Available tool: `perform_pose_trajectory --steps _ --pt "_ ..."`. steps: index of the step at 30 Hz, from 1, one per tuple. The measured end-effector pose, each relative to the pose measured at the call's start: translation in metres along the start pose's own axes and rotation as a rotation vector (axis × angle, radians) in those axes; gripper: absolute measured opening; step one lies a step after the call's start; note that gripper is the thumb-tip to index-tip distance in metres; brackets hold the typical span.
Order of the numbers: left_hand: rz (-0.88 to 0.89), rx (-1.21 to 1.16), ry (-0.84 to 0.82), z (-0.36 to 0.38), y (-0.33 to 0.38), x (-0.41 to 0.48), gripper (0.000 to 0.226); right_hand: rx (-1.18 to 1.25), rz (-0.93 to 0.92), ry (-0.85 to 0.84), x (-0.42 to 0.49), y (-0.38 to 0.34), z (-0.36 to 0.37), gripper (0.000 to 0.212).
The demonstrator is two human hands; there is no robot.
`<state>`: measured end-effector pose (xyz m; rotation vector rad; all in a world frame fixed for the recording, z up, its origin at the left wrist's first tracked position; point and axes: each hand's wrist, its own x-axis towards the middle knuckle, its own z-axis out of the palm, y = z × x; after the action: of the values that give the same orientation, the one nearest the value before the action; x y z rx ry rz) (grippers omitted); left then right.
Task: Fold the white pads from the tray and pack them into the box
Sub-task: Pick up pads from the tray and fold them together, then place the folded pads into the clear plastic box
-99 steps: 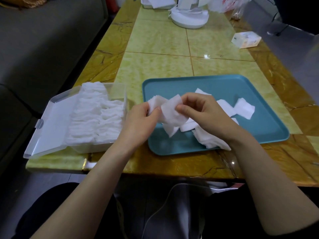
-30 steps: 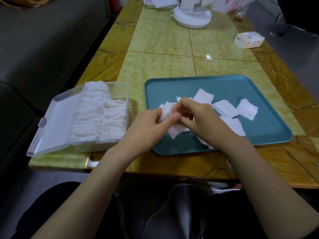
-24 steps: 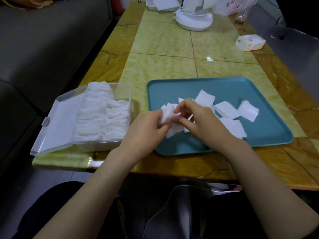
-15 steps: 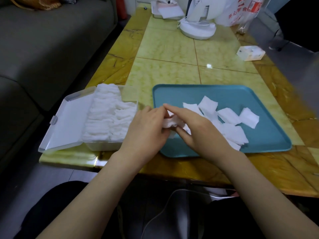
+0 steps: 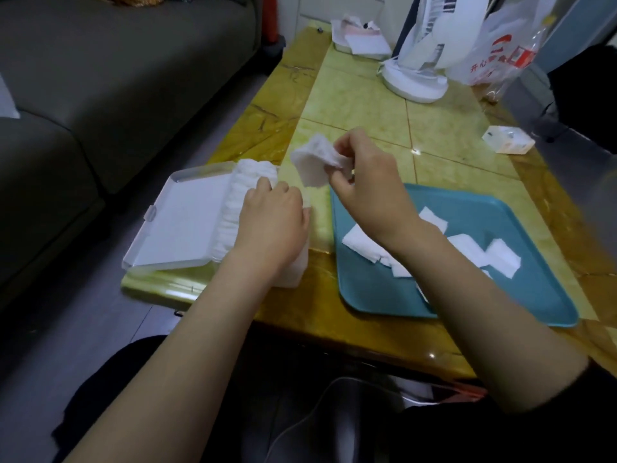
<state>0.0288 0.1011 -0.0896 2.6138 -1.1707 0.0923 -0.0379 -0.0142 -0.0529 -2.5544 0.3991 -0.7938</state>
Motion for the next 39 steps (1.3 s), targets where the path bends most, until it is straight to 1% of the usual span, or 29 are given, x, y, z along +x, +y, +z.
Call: perform_pose_trajectory --steps 3,5,8,10,13,16,18,20,22,28,31,32,34,36,37,39 --pt "0.006 0.019 -0.006 -0.004 -0.001 -0.006 0.036 0.001 0.084 -0.072 0.017 0.001 0.020 0.022" --pt "0.002 0.019 -0.012 -0.006 -0.003 -0.008 0.036 -0.041 0.103 -0.177 0.024 0.004 0.032 0.025" --pt "-0.008 0.026 -0.004 -0.007 -0.006 -0.010 0.033 -0.203 0.058 -0.342 0.029 0.007 0.044 0.019" --pt "-0.010 0.027 -0.003 -0.008 -0.008 -0.012 0.031 -0.297 0.015 -0.401 0.032 0.005 0.044 0.017" --pt "-0.016 0.006 -0.004 -0.008 -0.011 -0.012 0.030 -0.419 -0.083 -0.505 0.038 -0.004 0.044 0.019" --pt "-0.020 -0.024 -0.011 -0.011 -0.013 -0.013 0.030 -0.441 -0.113 -0.672 0.043 -0.014 0.044 0.013" --pt "-0.017 -0.036 -0.018 -0.012 -0.014 -0.013 0.031 -0.448 -0.101 -0.767 0.046 -0.018 0.041 0.015" --pt "-0.018 -0.041 -0.018 -0.013 -0.014 -0.013 0.031 -0.452 -0.093 -0.824 0.047 -0.020 0.038 0.018" --pt "-0.022 -0.038 -0.015 -0.013 -0.014 -0.013 0.030 -0.486 -0.100 -0.876 0.047 -0.019 0.039 0.014" --pt "-0.026 -0.043 -0.032 -0.013 -0.012 -0.012 0.030 -0.590 -0.101 -0.960 0.045 -0.019 0.045 0.023" --pt "-0.032 -0.048 -0.026 -0.013 -0.013 -0.011 0.029 -0.549 -0.060 -1.031 0.048 -0.018 0.048 0.025" --pt "-0.035 -0.052 -0.025 -0.014 -0.013 -0.011 0.029 -0.528 -0.057 -1.031 0.048 -0.018 0.047 0.024" --pt "-0.040 -0.060 -0.027 -0.014 -0.014 -0.011 0.030 -0.465 -0.075 -0.953 0.050 -0.019 0.041 0.020" --pt "-0.046 -0.069 -0.029 -0.015 -0.014 -0.010 0.030 -0.384 -0.105 -0.808 0.050 -0.018 0.035 0.022" --pt "-0.050 -0.073 -0.026 -0.016 -0.014 -0.010 0.030 -0.369 -0.114 -0.763 0.048 -0.018 0.033 0.023" --pt "-0.056 -0.084 -0.017 -0.016 -0.014 -0.009 0.030 -0.414 -0.123 -0.766 0.043 -0.018 0.034 0.020"
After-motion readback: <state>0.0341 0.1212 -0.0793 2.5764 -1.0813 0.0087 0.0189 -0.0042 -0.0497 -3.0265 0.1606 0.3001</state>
